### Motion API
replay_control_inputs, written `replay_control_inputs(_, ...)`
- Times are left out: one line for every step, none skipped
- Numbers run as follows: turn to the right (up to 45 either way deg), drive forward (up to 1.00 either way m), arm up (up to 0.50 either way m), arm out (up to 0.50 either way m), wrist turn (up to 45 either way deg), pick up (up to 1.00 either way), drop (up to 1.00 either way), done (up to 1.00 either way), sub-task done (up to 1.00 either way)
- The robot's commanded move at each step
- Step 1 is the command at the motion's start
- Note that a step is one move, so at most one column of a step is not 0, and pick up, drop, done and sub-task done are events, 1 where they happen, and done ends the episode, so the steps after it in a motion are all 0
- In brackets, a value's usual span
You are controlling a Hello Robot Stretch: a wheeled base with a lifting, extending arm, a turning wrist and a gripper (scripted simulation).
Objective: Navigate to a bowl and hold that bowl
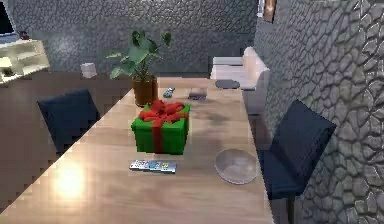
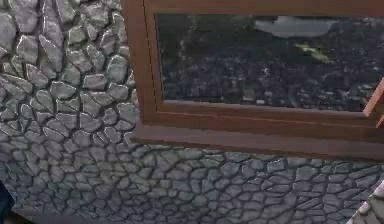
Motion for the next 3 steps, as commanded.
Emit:
replay_control_inputs(-45.0,0.00,0.00,0.00,0.0,0.00,0.00,0.00,0.00)
replay_control_inputs(-24.0,0.00,0.00,0.00,0.0,0.00,0.00,0.00,0.00)
replay_control_inputs(0.0,0.00,0.50,0.00,0.0,0.00,0.00,0.00,0.00)
